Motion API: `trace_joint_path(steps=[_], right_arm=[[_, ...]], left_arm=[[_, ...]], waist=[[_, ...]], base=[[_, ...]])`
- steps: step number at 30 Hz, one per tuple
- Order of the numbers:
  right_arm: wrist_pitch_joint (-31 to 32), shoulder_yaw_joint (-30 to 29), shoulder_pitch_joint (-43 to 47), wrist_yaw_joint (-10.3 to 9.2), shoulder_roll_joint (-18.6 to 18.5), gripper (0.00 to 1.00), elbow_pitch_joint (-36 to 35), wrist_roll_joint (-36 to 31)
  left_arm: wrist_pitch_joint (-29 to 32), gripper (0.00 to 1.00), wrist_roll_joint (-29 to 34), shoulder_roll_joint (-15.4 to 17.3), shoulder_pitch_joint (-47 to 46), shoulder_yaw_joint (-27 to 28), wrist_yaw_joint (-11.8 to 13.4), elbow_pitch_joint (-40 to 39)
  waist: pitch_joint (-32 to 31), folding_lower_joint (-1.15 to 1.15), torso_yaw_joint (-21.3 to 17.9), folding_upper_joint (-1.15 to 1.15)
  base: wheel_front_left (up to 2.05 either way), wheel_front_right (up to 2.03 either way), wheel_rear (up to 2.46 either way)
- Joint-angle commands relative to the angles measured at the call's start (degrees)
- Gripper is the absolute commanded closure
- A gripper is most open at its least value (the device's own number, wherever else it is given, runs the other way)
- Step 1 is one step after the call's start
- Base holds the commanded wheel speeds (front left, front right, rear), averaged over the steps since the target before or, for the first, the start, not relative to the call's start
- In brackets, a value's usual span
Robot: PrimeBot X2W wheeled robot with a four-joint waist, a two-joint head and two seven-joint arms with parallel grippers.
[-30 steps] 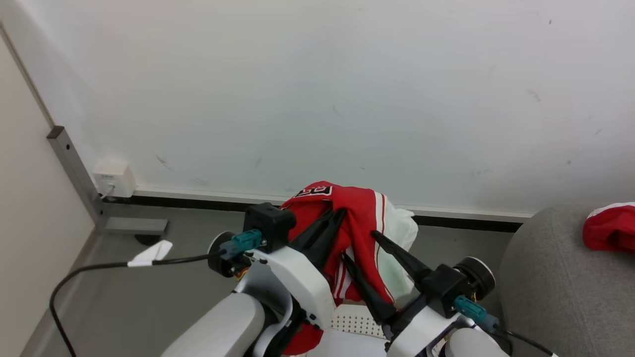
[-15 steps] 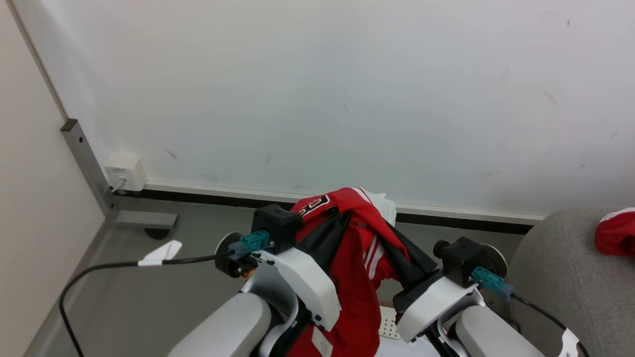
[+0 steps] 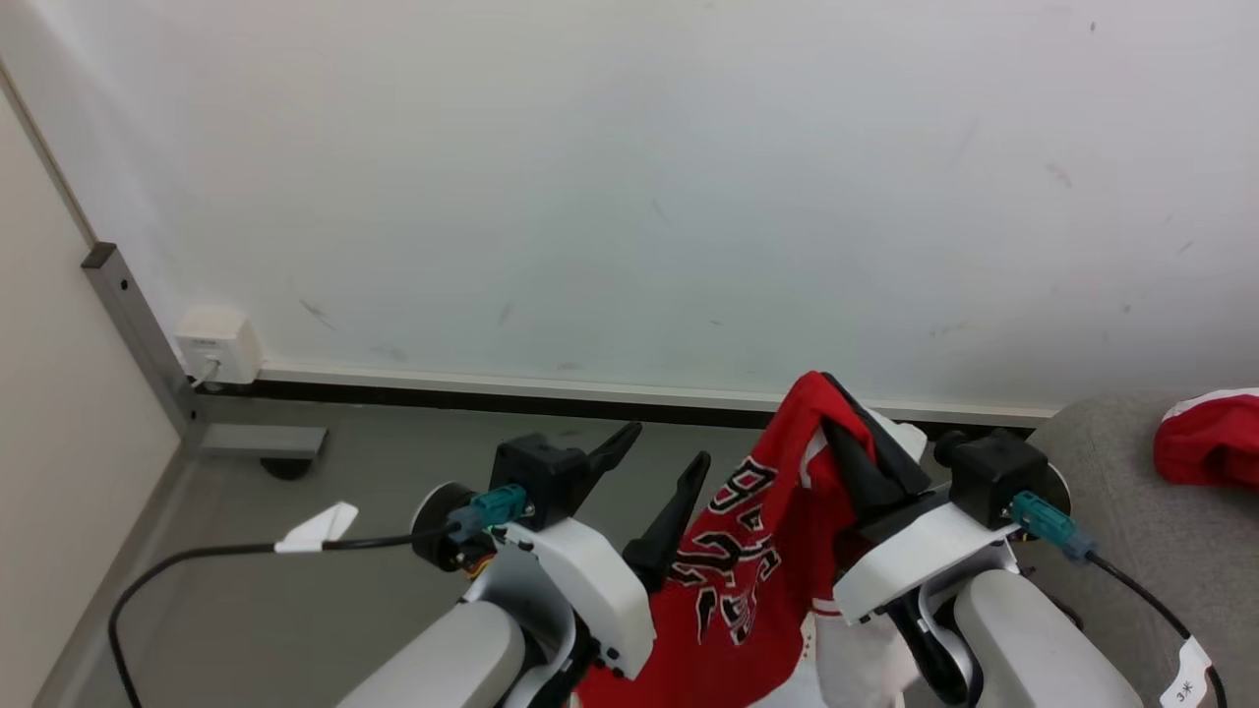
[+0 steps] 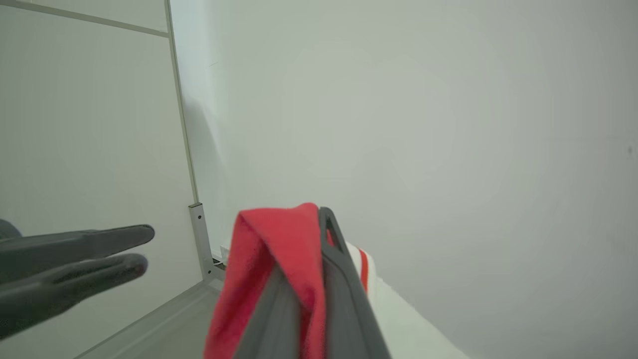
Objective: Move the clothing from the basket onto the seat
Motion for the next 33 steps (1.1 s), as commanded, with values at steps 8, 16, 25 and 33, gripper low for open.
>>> trace_joint_path(steps=[8, 16, 25, 33], right_arm=[[0.0, -6.9, -0.7, -0.13, -0.1, 1.0, -0.6, -2.9], [0.0, -11.2, -0.9, -0.13, -0.1, 1.0, -1.1, -4.5], [0.0, -12.2, -0.8, -0.13, -0.1, 1.0, -1.5, -5.2], [0.0, -13.2, -0.7, -0.13, -0.1, 1.0, -2.4, -5.7]], left_arm=[[-4.1, 0.0, 1.8, 0.7, 2.7, -1.6, -0.6, 2.7], [-6.0, 0.0, 1.7, 0.2, 3.2, -1.9, -0.7, 5.1], [-6.7, 0.0, 1.3, -0.2, 2.8, -2.3, -0.6, 6.5], [-7.0, 0.0, 0.9, -0.4, 2.9, -2.6, -0.7, 6.9]], waist=[[0.3, 0.0, -0.8, 0.0], [0.5, 0.0, -1.5, 0.0], [0.4, 0.0, -2.2, 0.0], [0.6, 0.0, -3.6, 0.0]], base=[[0.0, 0.0, 0.0], [0.0, 0.0, 0.0], [0.0, 0.0, 0.0], [0.0, 0.0, 0.0]])
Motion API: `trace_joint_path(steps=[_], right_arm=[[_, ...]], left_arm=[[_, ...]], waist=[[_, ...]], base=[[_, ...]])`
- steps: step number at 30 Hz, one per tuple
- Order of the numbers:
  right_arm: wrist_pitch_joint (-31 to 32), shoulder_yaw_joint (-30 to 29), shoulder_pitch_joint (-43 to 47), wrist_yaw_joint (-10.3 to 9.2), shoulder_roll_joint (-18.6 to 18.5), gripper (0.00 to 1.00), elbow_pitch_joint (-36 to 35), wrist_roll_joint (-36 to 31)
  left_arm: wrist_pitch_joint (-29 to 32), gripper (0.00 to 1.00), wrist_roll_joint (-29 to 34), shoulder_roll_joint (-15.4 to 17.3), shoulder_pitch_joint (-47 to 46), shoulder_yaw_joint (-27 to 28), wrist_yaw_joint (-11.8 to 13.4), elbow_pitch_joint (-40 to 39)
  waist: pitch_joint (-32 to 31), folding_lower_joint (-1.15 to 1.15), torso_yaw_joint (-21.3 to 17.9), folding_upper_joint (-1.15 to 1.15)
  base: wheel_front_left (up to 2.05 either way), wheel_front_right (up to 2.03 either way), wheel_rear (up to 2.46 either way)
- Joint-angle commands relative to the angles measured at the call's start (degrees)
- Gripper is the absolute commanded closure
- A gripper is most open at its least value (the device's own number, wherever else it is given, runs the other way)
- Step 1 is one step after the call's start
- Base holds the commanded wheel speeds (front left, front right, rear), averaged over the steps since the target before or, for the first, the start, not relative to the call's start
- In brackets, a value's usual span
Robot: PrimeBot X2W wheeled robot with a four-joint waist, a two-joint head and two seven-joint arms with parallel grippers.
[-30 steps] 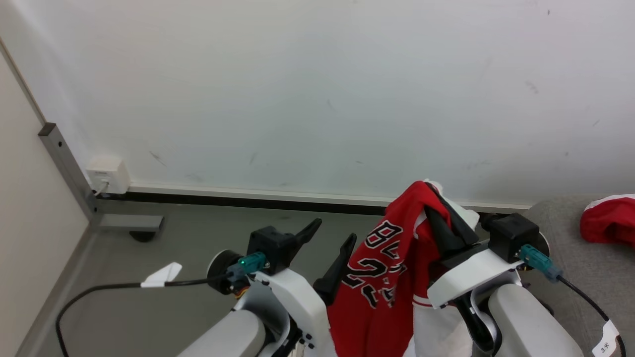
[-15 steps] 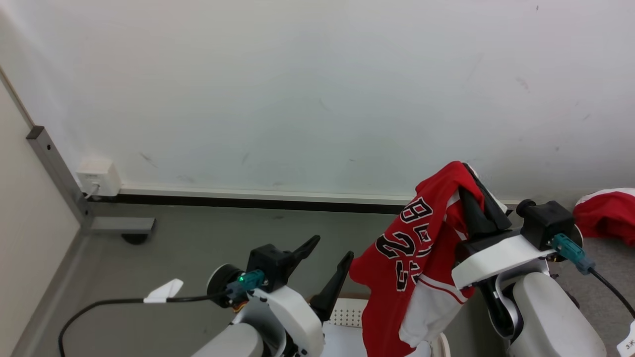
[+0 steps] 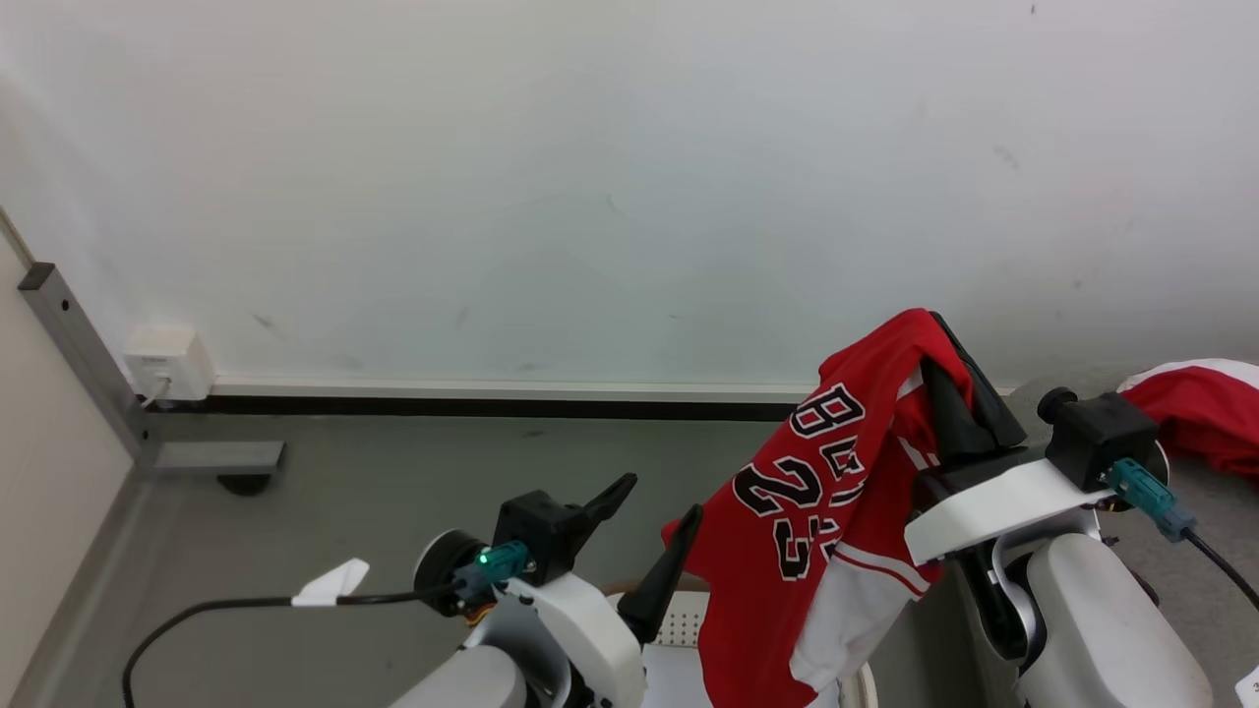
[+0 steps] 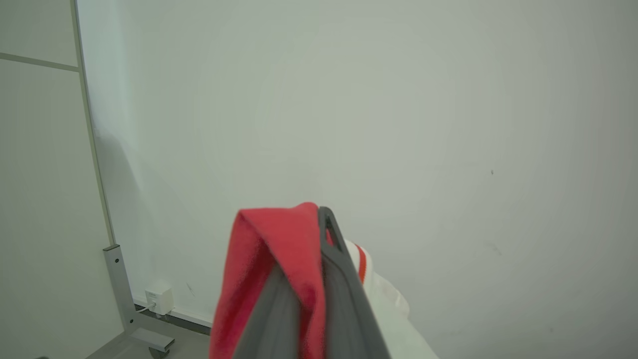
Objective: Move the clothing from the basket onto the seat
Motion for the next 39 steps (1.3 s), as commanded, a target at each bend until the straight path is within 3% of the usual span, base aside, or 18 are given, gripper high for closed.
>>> trace_joint_path(steps=[1, 10, 25, 34, 39], right_arm=[[0.0, -0.3, -0.4, -0.13, -0.1, 1.0, -0.5, -0.6], [0.0, -0.2, -1.3, -0.13, -0.1, 1.0, -1.5, -1.4], [0.0, -1.1, -2.8, -0.13, -0.1, 1.0, -3.6, -4.4], [0.0, -4.6, -4.7, -0.13, -0.1, 1.0, -4.2, -8.6], [0.4, -8.0, -9.7, -0.13, -0.5, 1.0, -5.0, -11.0]], left_arm=[[-0.3, 0.0, 0.0, 0.1, 0.5, 0.0, 0.0, 0.0], [-0.8, 0.0, -0.7, 0.3, 0.7, 0.1, 0.2, -0.4], [-2.1, 0.0, -1.0, -0.9, -0.5, -0.6, -0.2, -0.8], [-2.2, 0.0, -0.2, -1.4, -1.6, -1.6, -0.7, -0.8], [-0.5, 0.0, 0.8, -0.3, -4.0, -2.2, -1.3, -2.9]], waist=[[0.2, 0.0, -0.7, 0.0], [1.4, 0.0, -7.2, 0.0], [4.8, 0.0, -25.4, 0.0], [7.6, 0.0, -27.5, 0.0], [13.6, 0.0, -26.1, 0.0]], base=[[0.0, 0.0, 0.0], [0.0, 0.0, 0.0], [0.0, 0.0, 0.0], [0.0, 0.0, 0.0], [0.0, 0.0, 0.0]])
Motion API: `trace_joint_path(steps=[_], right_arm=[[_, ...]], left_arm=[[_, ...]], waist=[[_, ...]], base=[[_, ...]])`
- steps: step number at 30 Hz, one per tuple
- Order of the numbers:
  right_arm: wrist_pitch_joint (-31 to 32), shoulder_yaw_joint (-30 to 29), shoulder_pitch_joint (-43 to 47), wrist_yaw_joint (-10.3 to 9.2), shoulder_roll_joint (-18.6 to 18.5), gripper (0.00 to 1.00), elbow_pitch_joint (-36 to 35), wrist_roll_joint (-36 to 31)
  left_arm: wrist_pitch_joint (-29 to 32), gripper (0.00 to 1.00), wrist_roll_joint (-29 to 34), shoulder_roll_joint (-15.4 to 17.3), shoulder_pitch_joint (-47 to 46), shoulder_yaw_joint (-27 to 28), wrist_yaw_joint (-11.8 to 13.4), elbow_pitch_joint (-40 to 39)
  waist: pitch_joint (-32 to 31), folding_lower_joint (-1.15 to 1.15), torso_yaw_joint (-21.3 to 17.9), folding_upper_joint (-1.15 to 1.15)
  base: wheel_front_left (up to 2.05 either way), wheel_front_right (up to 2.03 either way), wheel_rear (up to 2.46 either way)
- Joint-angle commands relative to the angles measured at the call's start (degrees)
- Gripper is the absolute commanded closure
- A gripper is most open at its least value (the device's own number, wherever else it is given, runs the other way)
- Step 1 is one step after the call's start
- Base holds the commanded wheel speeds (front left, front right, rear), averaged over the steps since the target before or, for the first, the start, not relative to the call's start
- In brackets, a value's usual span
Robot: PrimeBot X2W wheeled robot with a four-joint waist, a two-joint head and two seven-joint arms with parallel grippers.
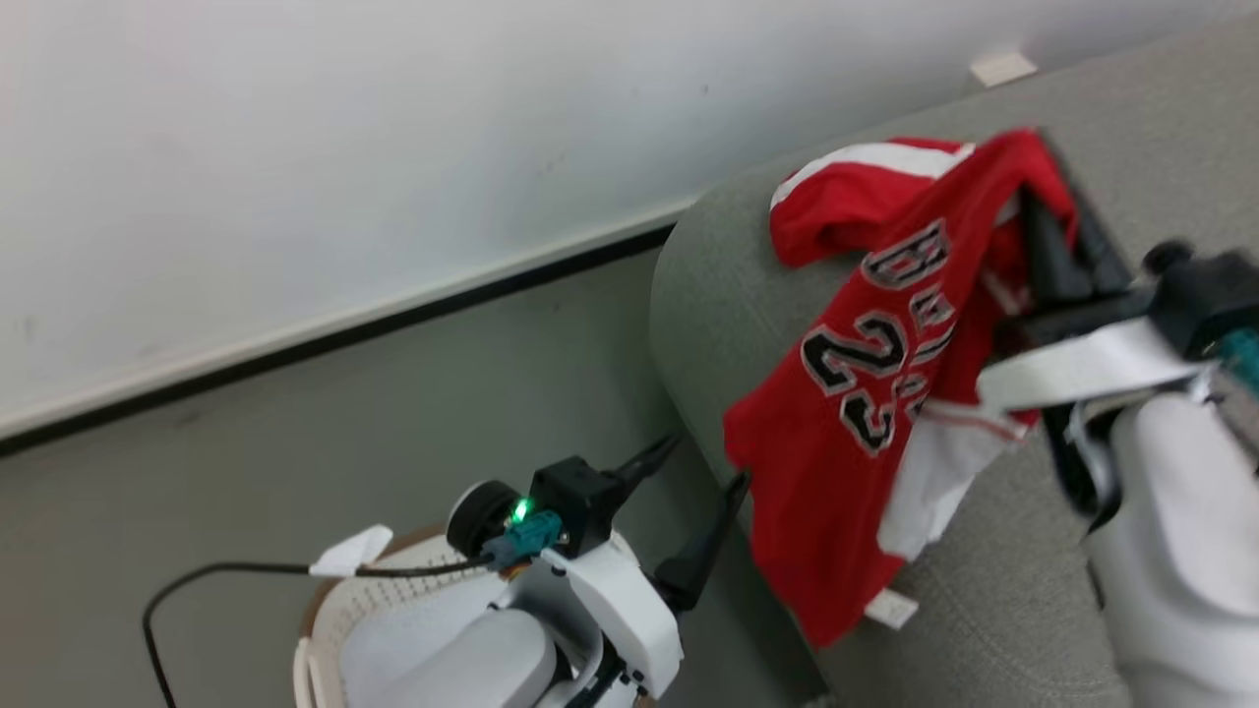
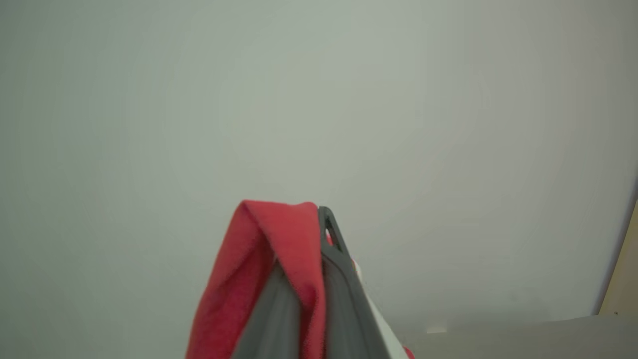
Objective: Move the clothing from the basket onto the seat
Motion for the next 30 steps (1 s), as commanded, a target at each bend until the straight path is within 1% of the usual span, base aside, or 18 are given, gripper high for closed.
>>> trace_joint_path(steps=[1, 7, 9, 11, 13, 16, 19, 22, 27, 30], right_arm=[[0.4, -1.4, -3.1, -0.13, -0.7, 1.0, -0.8, -0.8], [5.3, -8.4, -14.2, -0.13, -3.8, 1.0, -4.6, -2.6], [8.6, -11.6, -18.8, -0.13, -4.7, 1.0, -6.1, -0.4], [11.8, -15.7, -23.7, -0.13, -7.6, 1.0, -7.4, 0.1], [15.1, -20.5, -28.5, -0.13, -9.7, 1.0, -8.5, 0.5], [18.9, -27.9, -34.5, -0.13, -12.9, 1.0, -9.7, -1.9], [21.0, -34.2, -37.6, -0.13, -15.3, 1.0, -9.8, -5.8], [21.3, -38.6, -36.8, -0.13, -15.1, 1.0, -9.1, -8.7], [17.5, -45.2, -29.5, -0.13, -11.5, 1.0, -4.4, -11.9], [14.0, -47.0, -24.8, -0.13, -8.8, 1.0, -0.1, -13.6]], left_arm=[[0.4, 0.0, 1.1, 1.0, -1.2, -0.1, -0.2, -0.8], [2.6, 0.0, 2.7, 3.8, -6.2, 0.1, -1.6, -5.0], [3.5, 0.0, 3.4, 4.8, -8.4, 0.4, -2.0, -6.8], [4.3, 0.0, 4.3, 6.0, -10.5, 0.7, -2.5, -8.6], [5.1, 0.0, 4.8, 7.1, -12.6, 1.3, -2.9, -10.4], [5.7, 0.0, 5.1, 8.8, -14.8, 2.7, -2.9, -12.8], [6.1, 0.0, 5.1, 10.4, -16.0, 3.8, -2.9, -14.5], [6.4, 0.0, 4.9, 11.9, -16.2, 4.6, -2.7, -15.6], [6.9, 0.0, 4.9, 13.6, -15.1, 4.8, -2.3, -16.8], [7.1, 0.0, 4.7, 14.4, -14.2, 4.8, -1.9, -17.3]], waist=[[4.5, -0.01, 1.2, 0.0], [14.9, -0.01, 4.8, 0.0], [18.9, -0.01, 6.0, 0.0], [22.8, -0.01, 7.5, 0.0], [26.5, -0.01, 8.8, 0.0], [31.5, -0.01, 10.3, 0.0], [35.2, -0.01, 11.0, 0.0], [37.9, -0.01, 11.1, 0.0], [39.4, -0.01, 10.6, 0.0], [38.9, -0.01, 10.4, 0.0]], base=[[0.0, 0.0, 0.0], [0.0, 0.0, 0.0], [0.0, 0.0, 0.0], [0.0, 0.0, 0.0], [0.0, 0.0, 0.0], [0.0, 0.0, 0.0], [0.0, 0.0, 0.0], [0.0, 0.0, 0.0], [0.0, 0.0, 0.0], [0.0, 0.0, 0.0]])
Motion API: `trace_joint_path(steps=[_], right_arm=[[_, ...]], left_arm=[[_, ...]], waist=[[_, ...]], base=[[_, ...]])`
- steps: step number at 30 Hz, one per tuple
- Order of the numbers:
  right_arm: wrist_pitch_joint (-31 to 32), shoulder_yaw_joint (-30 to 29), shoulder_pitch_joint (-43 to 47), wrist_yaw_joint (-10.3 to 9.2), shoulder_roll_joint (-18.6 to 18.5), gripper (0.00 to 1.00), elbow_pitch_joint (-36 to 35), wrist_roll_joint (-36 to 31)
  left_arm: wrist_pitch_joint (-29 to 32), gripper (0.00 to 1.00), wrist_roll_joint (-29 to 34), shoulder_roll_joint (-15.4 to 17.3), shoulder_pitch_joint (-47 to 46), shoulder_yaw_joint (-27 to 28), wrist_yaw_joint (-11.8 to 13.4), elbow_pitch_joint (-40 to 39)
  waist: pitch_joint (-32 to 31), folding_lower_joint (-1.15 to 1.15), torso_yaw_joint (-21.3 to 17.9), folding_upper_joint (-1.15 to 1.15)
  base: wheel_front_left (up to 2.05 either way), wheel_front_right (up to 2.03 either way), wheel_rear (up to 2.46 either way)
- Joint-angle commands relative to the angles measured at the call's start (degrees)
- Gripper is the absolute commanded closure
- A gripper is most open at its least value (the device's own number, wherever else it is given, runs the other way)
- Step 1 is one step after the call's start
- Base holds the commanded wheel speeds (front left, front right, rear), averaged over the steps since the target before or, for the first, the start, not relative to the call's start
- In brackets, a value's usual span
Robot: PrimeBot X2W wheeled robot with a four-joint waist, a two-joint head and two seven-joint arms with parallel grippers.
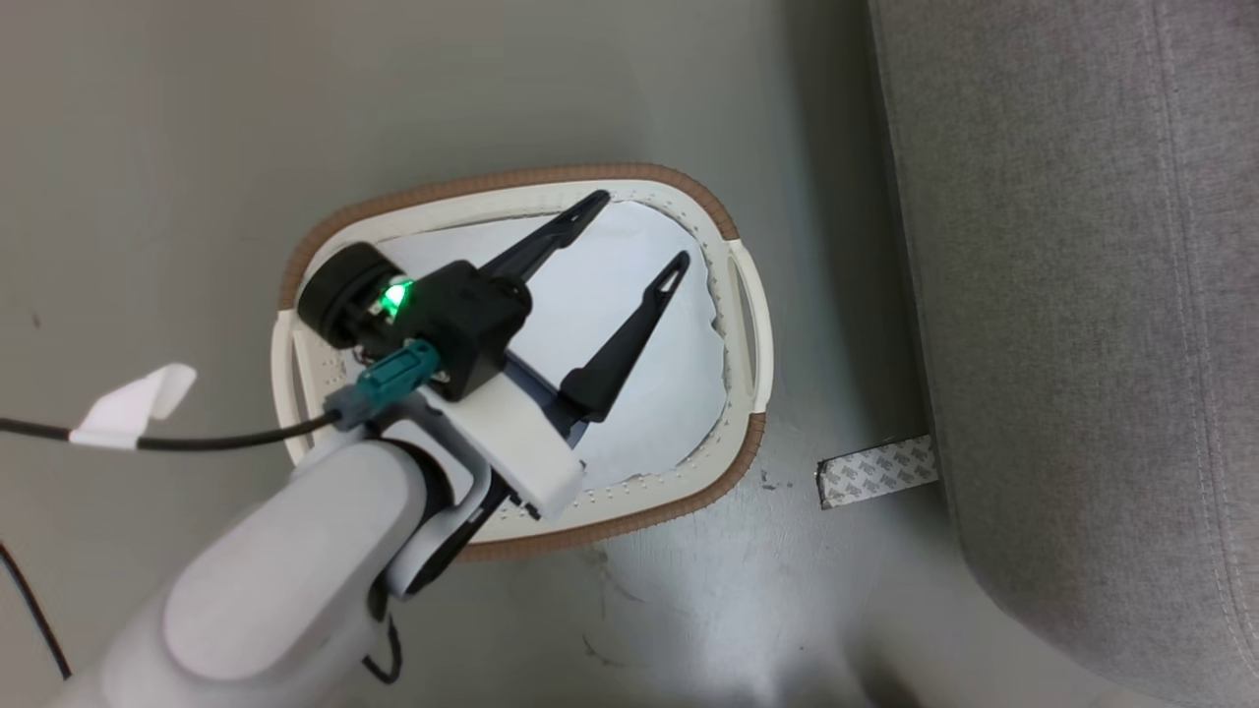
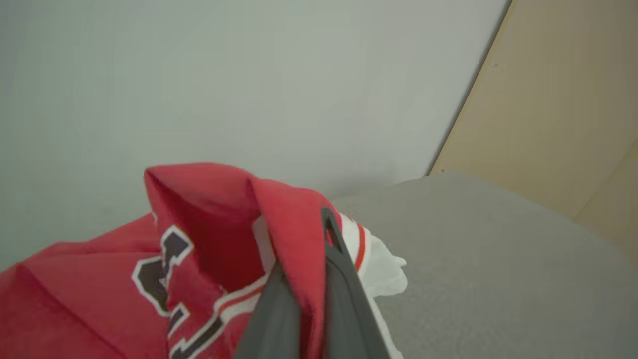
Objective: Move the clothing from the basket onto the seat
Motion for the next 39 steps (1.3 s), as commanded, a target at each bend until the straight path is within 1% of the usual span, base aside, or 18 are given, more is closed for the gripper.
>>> trace_joint_path(steps=[1, 3, 4, 5, 6, 9, 12, 15, 19, 22, 26, 29, 31, 34, 38, 39], right_arm=[[-2.1, -0.3, 2.3, -0.13, 0.7, 1.0, 1.8, -0.9], [-4.6, -0.3, 4.6, -0.13, 2.3, 0.99, 4.8, -1.6], [-5.4, 0.3, 5.7, -0.13, 2.9, 0.69, 6.3, -1.9], [-6.5, 0.9, 6.6, -0.13, 3.3, 0.14, 7.5, -2.1], [-8.0, 1.1, 7.2, -0.13, 3.4, 0.0, 8.4, -2.3], [-12.1, 3.6, 10.1, -0.13, 4.2, 0.0, 10.2, -2.4], [-14.3, 7.0, 13.9, -0.13, 4.6, 0.0, 9.2, -1.7], [-15.2, 9.7, 19.4, -0.13, 5.3, 0.0, 4.8, -2.0], [-15.4, 13.4, 27.4, -0.14, 7.1, 0.0, -3.0, 0.1], [-15.4, 16.1, 33.6, -0.13, 7.9, 0.0, -8.1, 1.0], [-15.4, 19.1, 40.5, -0.13, 8.6, 0.0, -12.0, 1.3], [-15.4, 21.3, 44.7, -0.13, 8.8, 0.0, -13.2, 0.9], [-15.4, 22.2, 46.9, -0.13, 8.9, 0.0, -14.2, 0.8], [-15.3, 23.8, 51.0, -0.13, 9.0, 0.0, -14.7, 2.7], [-15.3, 26.2, 55.3, -0.13, 9.0, 0.0, -13.7, 5.7], [-15.3, 26.2, 55.3, -0.13, 9.0, 0.0, -13.7, 5.7]], left_arm=[[0.2, 0.0, 0.0, 1.0, 1.0, 0.3, 0.5, -0.4], [0.3, 0.0, -0.4, 1.5, 1.8, 0.6, 1.1, -0.6], [0.2, 0.0, -0.5, 1.8, 2.3, 0.8, 1.3, -0.7], [0.1, 0.0, -0.8, 2.2, 2.7, 1.0, 1.6, -0.7], [-0.1, 0.0, -1.1, 2.4, 3.1, 1.2, 1.8, -0.7], [-1.5, 0.0, -1.7, 2.6, 4.7, 1.9, 2.7, -0.7], [-3.7, 0.0, -3.3, 2.0, 7.0, 2.9, 3.6, -0.2], [-6.8, 0.0, -4.4, 1.1, 9.8, 3.8, 4.7, 1.0], [-10.7, 0.0, -5.7, 0.6, 14.0, 5.1, 6.1, 3.7], [-12.8, 0.0, -6.5, -0.6, 17.1, 6.3, 7.1, 6.1], [-13.8, 0.0, -6.6, -3.0, 21.5, 8.7, 7.9, 9.2], [-13.9, 0.0, -5.0, -5.6, 24.5, 11.9, 7.9, 9.8], [-13.8, 0.0, -3.4, -7.2, 27.5, 14.0, 7.4, 10.4], [-13.8, 0.0, -1.4, -9.4, 31.4, 17.2, 6.6, 11.3], [-13.8, 0.0, 2.2, -11.2, 36.4, 21.3, 5.7, 12.2], [-13.8, 0.0, 2.2, -11.2, 36.4, 21.3, 5.7, 12.2]], waist=[[-0.5, -0.02, -0.2, 0.0], [-1.1, -0.02, -0.5, 0.0], [-1.5, -0.02, -0.7, 0.0], [-2.0, -0.02, -0.8, 0.0], [-2.6, -0.02, -1.0, 0.0], [-5.0, -0.02, -1.4, 0.0], [-8.1, -0.02, -1.4, 0.0], [-12.1, -0.02, -0.7, 0.0], [-17.9, -0.02, 1.1, 0.0], [-22.5, -0.02, 3.3, 0.0], [-28.7, -0.02, 7.2, 0.0], [-33.0, -0.02, 10.3, 0.0], [-35.6, -0.02, 12.1, 0.0], [-39.6, -0.02, 14.6, 0.0], [-43.6, -0.02, 16.3, 0.0], [-43.6, -0.02, 16.3, 0.0]], base=[[0.0, 0.0, 0.0], [0.0, 0.0, 0.0], [0.0, 0.0, 0.0], [0.0, 0.0, 0.0], [0.0, 0.0, 0.0], [0.0, 0.0, 0.0], [0.0, 0.0, 0.0], [0.0, 0.0, 0.0], [0.0, 0.0, 0.0], [0.0, 0.0, 0.0], [0.0, 0.0, 0.0], [0.0, 0.0, 0.0], [0.0, 0.0, 0.0], [0.0, 0.0, 0.0], [0.0, 0.0, 0.0], [0.0, 0.0, 0.0]])
